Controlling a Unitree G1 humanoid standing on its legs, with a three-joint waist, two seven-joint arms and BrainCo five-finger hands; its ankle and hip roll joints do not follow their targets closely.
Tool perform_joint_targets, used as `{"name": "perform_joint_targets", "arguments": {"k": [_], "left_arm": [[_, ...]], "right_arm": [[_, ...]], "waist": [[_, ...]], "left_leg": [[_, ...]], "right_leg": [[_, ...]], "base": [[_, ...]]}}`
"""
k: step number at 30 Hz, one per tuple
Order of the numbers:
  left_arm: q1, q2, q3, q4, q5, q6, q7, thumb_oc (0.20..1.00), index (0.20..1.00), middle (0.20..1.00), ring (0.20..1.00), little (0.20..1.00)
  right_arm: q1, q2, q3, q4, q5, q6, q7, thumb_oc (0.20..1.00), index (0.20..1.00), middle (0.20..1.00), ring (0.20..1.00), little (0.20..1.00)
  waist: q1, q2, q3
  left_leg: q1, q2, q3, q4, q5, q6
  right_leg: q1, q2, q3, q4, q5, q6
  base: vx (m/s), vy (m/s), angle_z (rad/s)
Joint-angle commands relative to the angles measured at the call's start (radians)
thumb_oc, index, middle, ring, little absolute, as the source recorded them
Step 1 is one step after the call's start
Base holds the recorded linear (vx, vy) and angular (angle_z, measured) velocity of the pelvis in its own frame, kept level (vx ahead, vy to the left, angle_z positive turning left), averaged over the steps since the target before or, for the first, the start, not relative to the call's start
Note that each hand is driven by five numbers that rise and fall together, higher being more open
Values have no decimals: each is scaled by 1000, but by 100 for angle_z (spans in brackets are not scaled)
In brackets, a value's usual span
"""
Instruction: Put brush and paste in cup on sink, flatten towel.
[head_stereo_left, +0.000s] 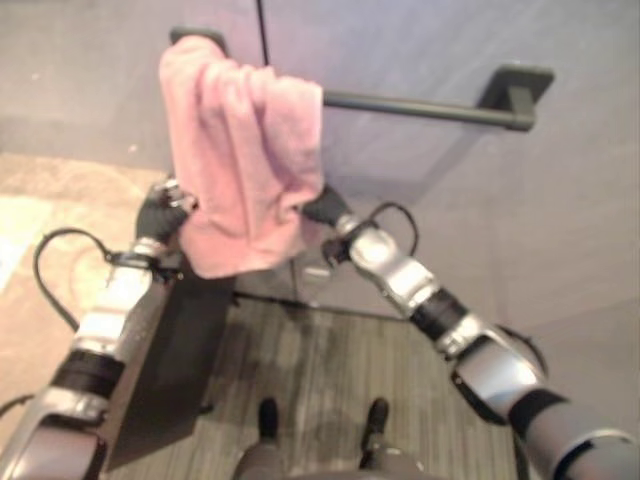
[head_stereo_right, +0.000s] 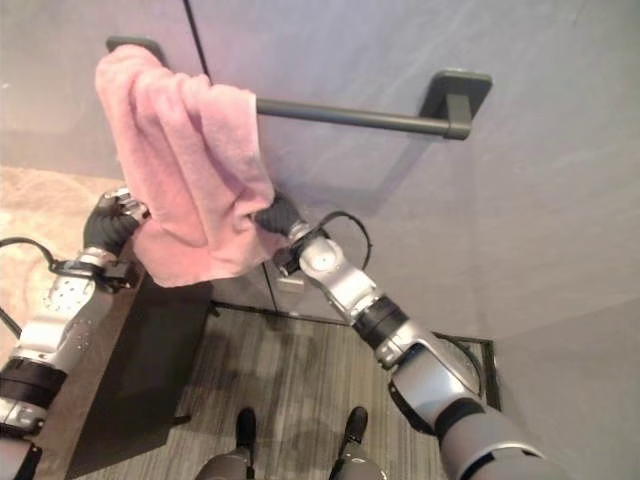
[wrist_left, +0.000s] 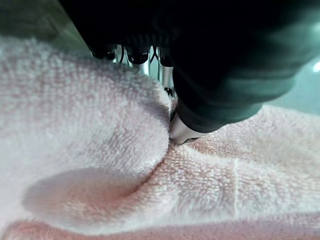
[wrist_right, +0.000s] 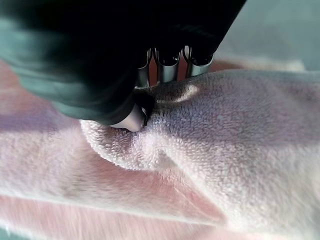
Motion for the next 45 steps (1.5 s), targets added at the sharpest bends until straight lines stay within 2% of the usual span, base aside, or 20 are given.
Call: {"name": "perform_joint_targets", "arguments": {"k": [1,2,3,4,5,7,8,10,12,14,15,17,19,24,28,31,34,36,39,45], "left_arm": [[-44,-32,33,-71,-31,-75,3,200,200,200,200,200],[-27,-119,36,-59,-127,-75,-14,200,200,200,200,200],[-26,-119,36,-59,-128,-75,-15,200,200,200,200,200],[-11,-125,24,-32,-39,-71,-10,200,200,200,200,200],[-7,-129,26,-35,-17,-72,0,200,200,200,200,200],[17,-199,43,-60,-119,-88,-10,200,200,200,200,200],[20,-184,14,-62,-19,-81,-4,200,200,200,200,200],[24,-173,18,-72,-3,-81,-3,200,200,200,200,200],[48,-207,32,-96,-66,-86,-18,200,200,200,200,200],[45,-217,22,-82,-46,-90,-11,200,200,200,200,200],[58,-203,56,-148,-37,-101,-22,200,200,200,200,200],[70,-226,66,-161,-84,-111,-40,200,200,200,200,200],[47,-252,83,-231,-64,-148,7,200,200,200,200,200],[-56,-238,134,-349,-56,-221,59,200,200,200,200,200],[-85,-233,132,-370,-40,-231,77,200,200,200,200,200],[-80,-217,97,-342,25,-202,79,200,200,200,200,200],[-6,-207,47,-257,81,-129,72,200,200,200,200,200],[24,-170,49,-241,119,-106,55,200,200,200,200,200],[27,-133,53,-276,101,-114,34,200,200,200,200,200],[-68,-92,73,-370,127,-149,75,200,200,200,200,200]], "right_arm": [[-16,1,-73,-70,-72,-96,-49,200,200,200,200,200],[18,20,-84,-82,-95,-106,-58,200,200,200,200,200],[19,20,-84,-83,-95,-106,-59,200,200,200,200,200],[58,16,-78,-109,-124,-108,-36,200,200,200,200,200],[72,8,-82,-133,-132,-113,-35,200,200,200,200,200],[103,27,-103,-146,-133,-131,-63,200,200,200,200,200],[132,20,-103,-178,-148,-133,-57,200,200,200,200,200],[144,21,-108,-199,-137,-141,-52,200,200,200,200,200],[150,30,-116,-203,-132,-156,-54,200,200,200,200,200],[165,27,-102,-194,-162,-155,-58,200,200,200,200,200],[178,5,-123,-284,-150,-173,-49,200,200,200,200,200],[174,12,-129,-285,-150,-185,-47,200,200,200,200,200],[153,36,-149,-324,-118,-217,-81,200,200,200,200,200],[24,63,-161,-391,-62,-271,-110,200,200,200,200,200],[3,73,-150,-391,-56,-275,-112,200,200,200,200,200],[37,72,-129,-331,-64,-258,-111,200,200,200,200,200],[172,77,-103,-250,-29,-213,-84,200,200,200,200,200],[209,58,-120,-258,-46,-203,-82,200,200,200,200,200],[207,56,-154,-274,-38,-212,-97,200,200,200,200,200],[113,55,-220,-331,-45,-247,-164,200,200,200,200,200]], "waist": [[3,12,9],[-3,11,10],[-3,11,8],[-10,12,5],[-10,13,4],[-15,13,2],[-20,17,2],[-20,19,2],[-21,19,1],[-22,21,-1],[-21,24,0],[-21,24,-1],[-18,27,-3],[-15,32,-11],[-14,35,-15],[-14,42,-20],[-11,57,-27],[-11,65,-30],[-13,71,-35],[-11,78,-46]], "left_leg": [[-5,-53,-53,-1,-59,92],[1,-52,-49,-1,-64,93],[-1,-52,-49,-1,-62,93],[6,-51,-42,-1,-65,95],[9,-50,-42,-1,-66,95],[15,-51,-39,-1,-69,95],[19,-50,-36,-1,-70,95],[21,-49,-36,-1,-71,95],[23,-49,-33,-1,-73,95],[25,-49,-29,-1,-74,95],[27,-48,-28,-1,-74,93],[28,-48,-28,-1,-74,94],[28,-48,-25,-1,-75,93],[28,-50,-16,-1,-78,93],[29,-51,-11,-1,-79,92],[34,-53,-8,-1,-80,92],[47,-52,0,-1,-81,95],[53,-51,0,-1,-81,95],[65,-49,1,-1,-84,94],[85,-44,4,-1,-90,92]], "right_leg": [[94,-27,-6,-2,-65,52],[96,-27,-2,-2,-67,52],[94,-28,-2,-2,-66,52],[97,-28,3,-2,-68,51],[101,-29,2,-2,-70,49],[105,-30,1,-2,-73,51],[108,-29,3,-2,-74,50],[110,-30,3,-2,-75,50],[111,-32,3,-2,-76,50],[109,-31,8,-2,-77,50],[111,-31,8,-2,-79,50],[110,-32,9,-2,-81,51],[109,-35,12,-2,-80,48],[102,-39,19,-2,-81,49],[101,-40,25,-2,-79,50],[104,-42,26,-2,-78,50],[115,-43,27,-2,-81,51],[120,-43,26,-2,-83,51],[131,-44,23,-2,-87,52],[148,-41,24,-2,-94,54]], "base": [[36,20,-4],[23,12,-10],[19,7,-16],[20,1,-23],[32,1,-18],[12,-2,-6],[0,0,0],[0,0,0],[0,0,0],[0,0,0],[0,0,0],[0,0,0],[-4,-10,-2],[-8,-7,-5],[-1,-2,-2],[0,0,0],[1,-3,-2],[9,-13,-10],[9,-12,-4],[7,-33,0]]}}
